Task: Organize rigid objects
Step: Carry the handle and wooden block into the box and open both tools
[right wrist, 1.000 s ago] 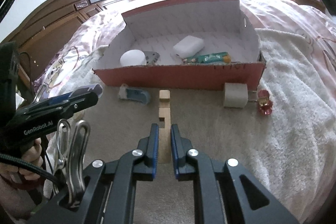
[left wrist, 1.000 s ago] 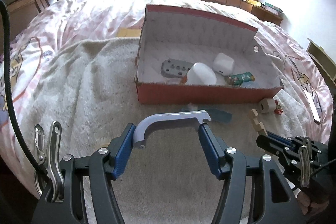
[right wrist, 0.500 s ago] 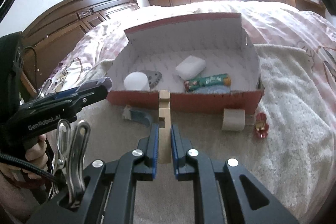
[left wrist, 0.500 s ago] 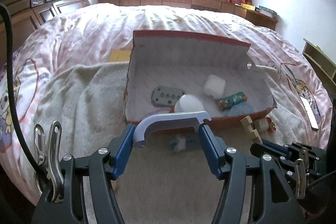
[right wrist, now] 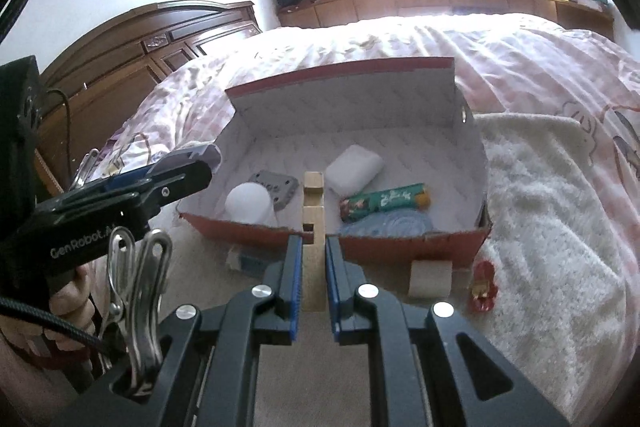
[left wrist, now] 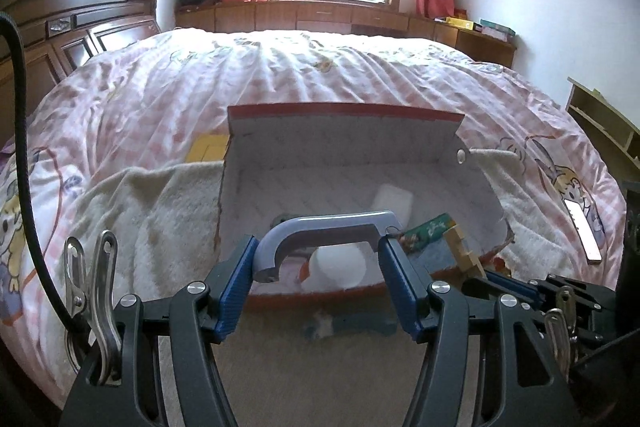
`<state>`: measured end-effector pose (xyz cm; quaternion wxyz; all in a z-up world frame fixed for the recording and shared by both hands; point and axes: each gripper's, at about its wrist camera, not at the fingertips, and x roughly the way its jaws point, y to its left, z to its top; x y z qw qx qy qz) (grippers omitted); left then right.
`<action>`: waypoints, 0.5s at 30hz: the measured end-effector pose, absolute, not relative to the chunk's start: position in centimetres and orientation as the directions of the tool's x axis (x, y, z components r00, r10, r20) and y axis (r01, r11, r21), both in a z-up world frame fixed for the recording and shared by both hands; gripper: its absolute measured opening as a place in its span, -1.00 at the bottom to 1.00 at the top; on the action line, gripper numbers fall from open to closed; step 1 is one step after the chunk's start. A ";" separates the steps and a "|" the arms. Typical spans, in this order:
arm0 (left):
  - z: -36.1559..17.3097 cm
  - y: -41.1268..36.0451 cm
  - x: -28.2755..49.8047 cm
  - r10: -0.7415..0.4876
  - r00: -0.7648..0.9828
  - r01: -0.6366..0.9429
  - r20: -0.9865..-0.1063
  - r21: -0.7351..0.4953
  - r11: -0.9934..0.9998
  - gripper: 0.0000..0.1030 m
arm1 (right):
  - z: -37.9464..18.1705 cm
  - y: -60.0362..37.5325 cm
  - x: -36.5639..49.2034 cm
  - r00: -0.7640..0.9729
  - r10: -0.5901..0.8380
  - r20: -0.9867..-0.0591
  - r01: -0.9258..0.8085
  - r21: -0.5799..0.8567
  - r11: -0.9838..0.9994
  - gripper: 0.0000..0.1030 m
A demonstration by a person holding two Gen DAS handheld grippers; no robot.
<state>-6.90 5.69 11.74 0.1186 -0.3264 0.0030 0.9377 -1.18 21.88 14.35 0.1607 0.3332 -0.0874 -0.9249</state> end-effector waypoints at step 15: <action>11.2 7.4 -10.5 0.209 -0.749 -0.221 -0.629 -0.060 -0.973 0.22 | 14.5 23.5 -4.5 -0.745 -0.334 -0.577 0.195 0.291 -0.937 -0.78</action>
